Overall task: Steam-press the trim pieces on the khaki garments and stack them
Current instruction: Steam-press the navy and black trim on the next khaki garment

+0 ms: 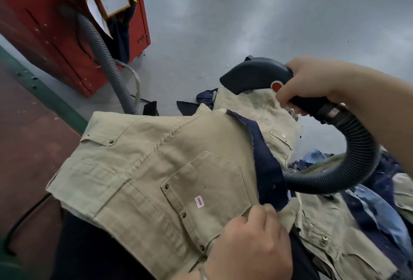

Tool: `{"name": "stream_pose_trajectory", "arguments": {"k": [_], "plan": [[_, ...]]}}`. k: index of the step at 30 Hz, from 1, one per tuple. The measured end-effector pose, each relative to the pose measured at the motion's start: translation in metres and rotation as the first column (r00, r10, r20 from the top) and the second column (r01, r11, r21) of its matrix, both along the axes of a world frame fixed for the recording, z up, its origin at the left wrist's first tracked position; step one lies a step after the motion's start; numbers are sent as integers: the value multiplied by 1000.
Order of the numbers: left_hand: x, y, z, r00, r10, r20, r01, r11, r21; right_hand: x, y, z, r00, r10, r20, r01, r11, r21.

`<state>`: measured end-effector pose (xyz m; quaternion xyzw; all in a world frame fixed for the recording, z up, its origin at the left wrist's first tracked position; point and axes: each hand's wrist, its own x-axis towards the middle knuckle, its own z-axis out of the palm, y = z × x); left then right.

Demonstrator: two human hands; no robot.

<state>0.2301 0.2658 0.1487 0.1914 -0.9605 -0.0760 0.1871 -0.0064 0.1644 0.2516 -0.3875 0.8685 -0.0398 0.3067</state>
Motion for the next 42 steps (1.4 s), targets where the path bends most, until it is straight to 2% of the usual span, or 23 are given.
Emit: {"name": "stream_pose_trajectory", "arguments": {"k": [3, 7, 11, 14, 19, 24, 30, 35, 39, 42], "plan": [[-1, -2, 1, 1000, -5, -25, 5, 1000, 4, -15, 30, 26, 1000, 25, -2, -25, 999, -24], [-2, -2, 0, 998, -33, -48, 32, 999, -14, -9, 91, 49, 998, 65, -16, -64, 997, 54], [-2, -2, -1, 997, -27, -76, 28, 1000, 6, 13, 128, 45, 995, 100, 13, -100, 979, 178], [-2, -2, -1, 996, -17, -88, 17, 1000, -3, 32, 132, 31, 991, 122, 59, -132, 970, 206], [-1, -3, -2, 995, 3, -103, -9, 998, -62, 32, 110, 13, 986, 142, 90, -153, 980, 130], [1, -4, 0, 997, -56, -57, 56, 998, -11, 25, 77, 2, 985, 156, 77, -161, 985, 57], [1, -4, 2, 998, -44, -53, 43, 999, -33, 18, 34, -21, 987, 3, 159, -8, 999, 34], [1, -3, 1, 998, -52, -35, 51, 999, -6, 13, 6, -43, 994, -43, 100, 42, 999, 11], [3, -3, 0, 997, -55, -46, 55, 998, 5, -3, 17, -22, 997, -63, 46, 65, 996, -61], [4, -5, -1, 995, -71, -64, 72, 997, 16, -7, 57, 13, 1000, 2, 11, -1, 992, -124]]}}
